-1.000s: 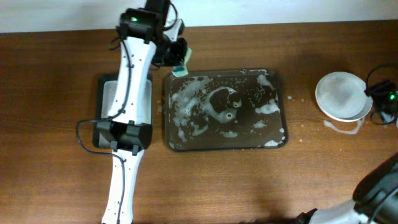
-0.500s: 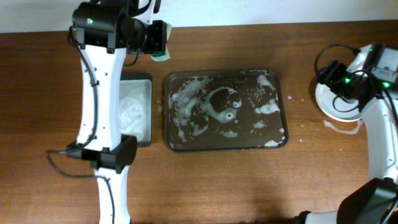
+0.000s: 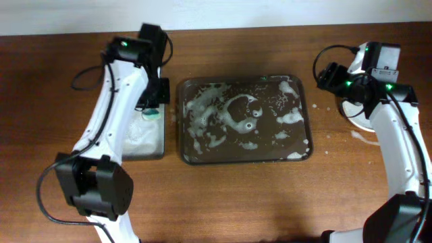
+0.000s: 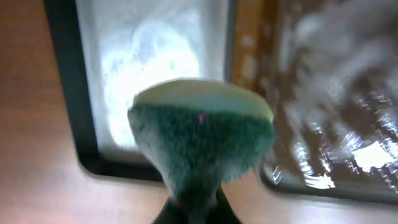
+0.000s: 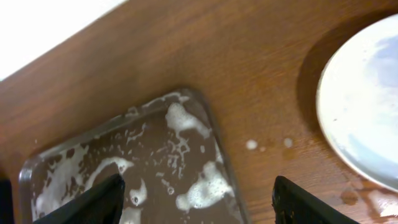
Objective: Clean dirty plates on tray and stack at the side
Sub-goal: 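Move the sponge left and drop it into the grey sponge tray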
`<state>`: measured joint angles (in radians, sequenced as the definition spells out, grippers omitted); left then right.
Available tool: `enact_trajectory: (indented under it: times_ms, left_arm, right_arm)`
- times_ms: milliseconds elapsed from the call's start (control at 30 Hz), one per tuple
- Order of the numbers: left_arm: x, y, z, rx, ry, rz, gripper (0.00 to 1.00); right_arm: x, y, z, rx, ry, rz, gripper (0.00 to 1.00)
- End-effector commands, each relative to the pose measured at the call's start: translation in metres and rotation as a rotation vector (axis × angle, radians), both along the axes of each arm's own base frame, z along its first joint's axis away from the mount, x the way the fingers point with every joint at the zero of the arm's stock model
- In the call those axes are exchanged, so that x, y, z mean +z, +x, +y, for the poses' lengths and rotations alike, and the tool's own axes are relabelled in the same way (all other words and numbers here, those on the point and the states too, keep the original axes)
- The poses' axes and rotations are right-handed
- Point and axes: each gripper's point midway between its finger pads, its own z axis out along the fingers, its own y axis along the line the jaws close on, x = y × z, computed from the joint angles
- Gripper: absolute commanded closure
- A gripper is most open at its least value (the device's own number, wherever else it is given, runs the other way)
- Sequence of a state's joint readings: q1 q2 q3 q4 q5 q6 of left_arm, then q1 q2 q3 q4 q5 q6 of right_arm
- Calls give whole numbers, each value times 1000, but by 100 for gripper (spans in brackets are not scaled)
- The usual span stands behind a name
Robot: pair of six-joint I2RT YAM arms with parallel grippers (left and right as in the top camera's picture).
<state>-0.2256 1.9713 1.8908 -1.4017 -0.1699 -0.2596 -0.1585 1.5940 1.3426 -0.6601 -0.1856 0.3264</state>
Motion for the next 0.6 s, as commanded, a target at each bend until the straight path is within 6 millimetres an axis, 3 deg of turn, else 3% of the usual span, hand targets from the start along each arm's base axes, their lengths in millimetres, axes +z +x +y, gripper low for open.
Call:
enact_trajectory:
  times_ms: [0,67,200,233,267,300,333,367,567]
  left_arm:
    - [-28,-1,24,46,73,-8,99]
    - [-51,1,35,74,72,-11,99]
    - [-73,0,51,116,67,-12,96]
    - [-78,0,52,124,58,-15,81]
    - [-82,1,54,131,46,-20,52]
    - [-83,2,54,134,39,-24,44]
    - [-83,4,53,134,37,-31,26]
    - [-83,5,53,134,36,-37,1]
    - [-82,12,49,132,8,-61,1]
  right_arm:
    - [-12,-1,8,49,-30,39,23]
    - [-15,-4,10,54,-28,55,23]
    - [-16,-6,11,72,-40,63,23]
    - [-17,-6,11,75,-42,64,23]
    - [-17,-6,10,75,-42,65,23]
    - [-18,-5,10,75,-42,66,23]
    - [-18,-5,10,75,-42,67,23]
    - [-18,-5,10,75,-41,67,23]
    - [-18,-5,9,84,-61,66,23]
